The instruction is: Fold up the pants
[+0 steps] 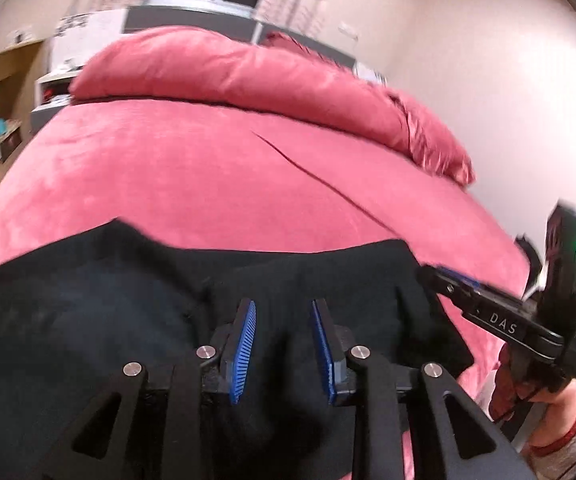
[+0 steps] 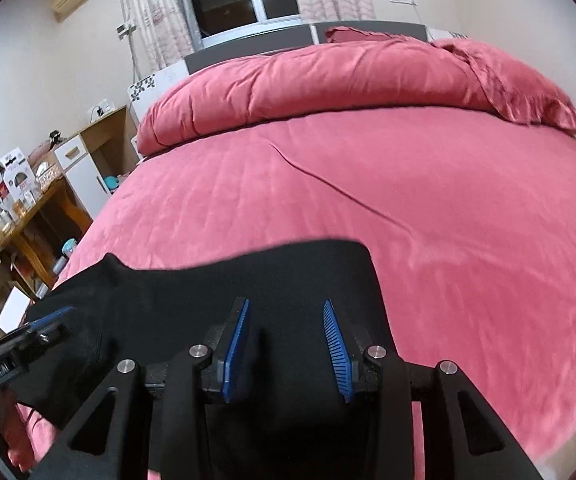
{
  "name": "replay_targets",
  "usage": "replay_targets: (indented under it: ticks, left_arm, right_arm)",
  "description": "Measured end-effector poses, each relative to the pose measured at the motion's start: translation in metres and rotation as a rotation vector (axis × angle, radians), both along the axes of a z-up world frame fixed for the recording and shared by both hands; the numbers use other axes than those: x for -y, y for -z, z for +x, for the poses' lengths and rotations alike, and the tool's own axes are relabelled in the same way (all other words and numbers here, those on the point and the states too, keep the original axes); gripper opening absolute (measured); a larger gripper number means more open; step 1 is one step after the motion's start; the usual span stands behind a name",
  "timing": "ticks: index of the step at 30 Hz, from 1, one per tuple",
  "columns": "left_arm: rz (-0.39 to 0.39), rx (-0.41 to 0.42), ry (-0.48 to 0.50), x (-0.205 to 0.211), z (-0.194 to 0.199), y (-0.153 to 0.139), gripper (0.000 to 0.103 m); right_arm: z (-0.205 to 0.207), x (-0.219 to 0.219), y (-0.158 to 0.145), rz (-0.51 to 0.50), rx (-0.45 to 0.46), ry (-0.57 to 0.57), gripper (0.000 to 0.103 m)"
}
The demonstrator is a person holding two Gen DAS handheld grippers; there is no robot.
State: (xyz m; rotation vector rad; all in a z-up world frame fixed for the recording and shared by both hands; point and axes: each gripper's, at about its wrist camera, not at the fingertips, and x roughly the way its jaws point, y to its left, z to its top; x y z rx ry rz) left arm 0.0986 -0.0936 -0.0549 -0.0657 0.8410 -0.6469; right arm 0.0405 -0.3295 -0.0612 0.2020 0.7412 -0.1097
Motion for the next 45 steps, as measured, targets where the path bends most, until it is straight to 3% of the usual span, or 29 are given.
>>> replay_targets:
  ticks: [3, 6, 10, 15, 18, 22, 25, 26, 28, 34, 37, 43, 45]
  left_arm:
    - [0.091, -0.045, -0.029, 0.015, 0.02, 0.021, 0.028]
    - [0.092, -0.104, -0.026, 0.007, 0.029, 0.041, 0.028]
    - [0.16, -0.023, 0.028, 0.014, 0.023, 0.044, 0.028]
    - [0.101, 0.007, 0.008, -0.006, 0.005, 0.036, 0.028]
    - [0.096, -0.01, -0.049, -0.028, -0.015, 0.04, 0.046]
    - [0.022, -0.064, -0.051, -0.046, -0.031, 0.049, 0.049]
    - [0.046, -0.029, -0.022, -0.049, -0.042, 0.043, 0.049]
    - [0.042, -0.023, -0.02, -0.053, -0.046, 0.039, 0.049]
    - [0.01, -0.034, -0.032, -0.065, -0.05, 0.033, 0.048]
    - [-0.083, -0.038, -0.192, -0.127, -0.045, 0.008, 0.048]
    - [-0.124, -0.066, -0.337, -0.175, -0.03, -0.002, 0.049]
    - [-0.241, -0.11, -0.618, -0.279, -0.024, -0.008, 0.066]
    - [-0.263, -0.176, -0.709, -0.318, -0.021, 0.001, 0.066]
  right_arm:
    - [0.023, 0.0, 0.015, -0.002, -0.073, -0.011, 0.039]
    - [0.036, 0.0, 0.036, -0.042, -0.135, -0.026, 0.038]
    - [0.042, -0.015, 0.054, -0.182, -0.129, -0.055, 0.036]
    - [0.026, -0.01, 0.046, -0.135, -0.091, -0.04, 0.037]
    - [0.003, -0.006, 0.029, -0.037, -0.051, 0.008, 0.039]
    - [-0.029, -0.032, 0.025, 0.058, -0.004, -0.047, 0.039]
    - [-0.025, -0.064, 0.04, 0.002, -0.099, -0.168, 0.041]
    - [-0.024, -0.072, 0.046, -0.04, -0.123, -0.184, 0.045]
    - [-0.025, -0.085, 0.051, -0.123, -0.122, -0.208, 0.05]
    - [-0.029, -0.084, 0.052, -0.107, -0.113, -0.211, 0.055]
    - [-0.03, -0.083, 0.051, -0.101, -0.113, -0.209, 0.055]
    - [-0.031, -0.083, 0.05, -0.104, -0.115, -0.204, 0.055]
    - [-0.031, -0.083, 0.05, -0.105, -0.116, -0.203, 0.056]
